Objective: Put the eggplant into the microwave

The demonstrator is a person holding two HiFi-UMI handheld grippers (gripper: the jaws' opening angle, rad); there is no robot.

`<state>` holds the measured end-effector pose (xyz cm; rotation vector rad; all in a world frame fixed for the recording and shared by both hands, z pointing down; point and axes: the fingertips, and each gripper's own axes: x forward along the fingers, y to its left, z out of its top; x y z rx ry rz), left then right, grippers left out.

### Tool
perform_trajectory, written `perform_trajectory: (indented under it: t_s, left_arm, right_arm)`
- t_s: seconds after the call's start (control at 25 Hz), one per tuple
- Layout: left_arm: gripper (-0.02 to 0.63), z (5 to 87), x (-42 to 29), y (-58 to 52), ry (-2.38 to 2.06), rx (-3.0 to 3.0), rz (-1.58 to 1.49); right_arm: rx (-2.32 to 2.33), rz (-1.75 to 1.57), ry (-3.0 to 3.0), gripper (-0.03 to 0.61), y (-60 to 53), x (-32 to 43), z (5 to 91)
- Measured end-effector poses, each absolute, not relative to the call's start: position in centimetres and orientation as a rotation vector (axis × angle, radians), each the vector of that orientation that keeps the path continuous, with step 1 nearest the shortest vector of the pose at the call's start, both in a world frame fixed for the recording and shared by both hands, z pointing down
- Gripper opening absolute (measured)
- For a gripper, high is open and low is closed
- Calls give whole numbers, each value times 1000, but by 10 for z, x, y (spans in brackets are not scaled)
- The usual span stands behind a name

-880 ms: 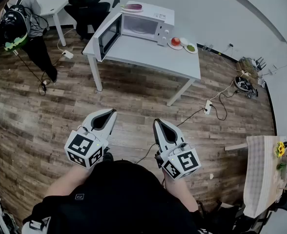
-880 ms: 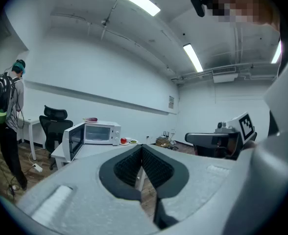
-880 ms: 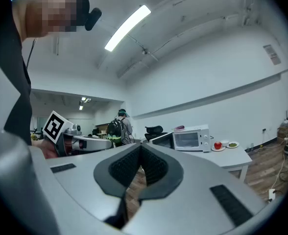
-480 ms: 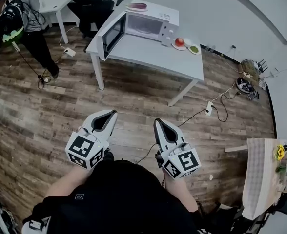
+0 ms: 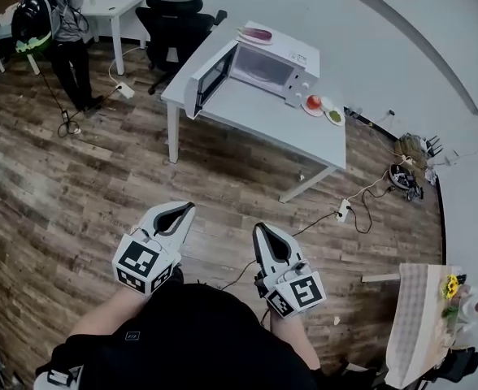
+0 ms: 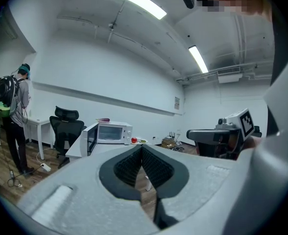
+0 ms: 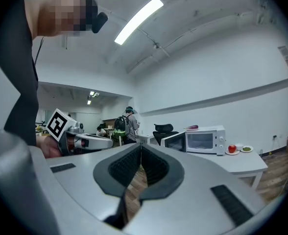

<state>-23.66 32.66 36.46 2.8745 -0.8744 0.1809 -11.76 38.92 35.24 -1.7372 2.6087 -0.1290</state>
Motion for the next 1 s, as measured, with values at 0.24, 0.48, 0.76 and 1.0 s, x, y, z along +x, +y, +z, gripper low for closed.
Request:
perform_trajectory:
  t_s: [0.24,0.48,0.76,1.0]
  left_arm:
    - [9,376,-287,301,-888,2878,217]
    - [9,385,-314,279,-912,2859,213]
    - [9,389,-311,264,-877,2875,234]
    - [9,387,-292,246,-863,2888,250]
  right_arm:
    - [-1710,-181,2582,18,352,-158,346]
    - [-1701,-197,2587,19,333,-180,347]
    - [-1682,-233,2557,49,322,-180,350]
    - [-1649,-268,2527,52,303,-165,358]
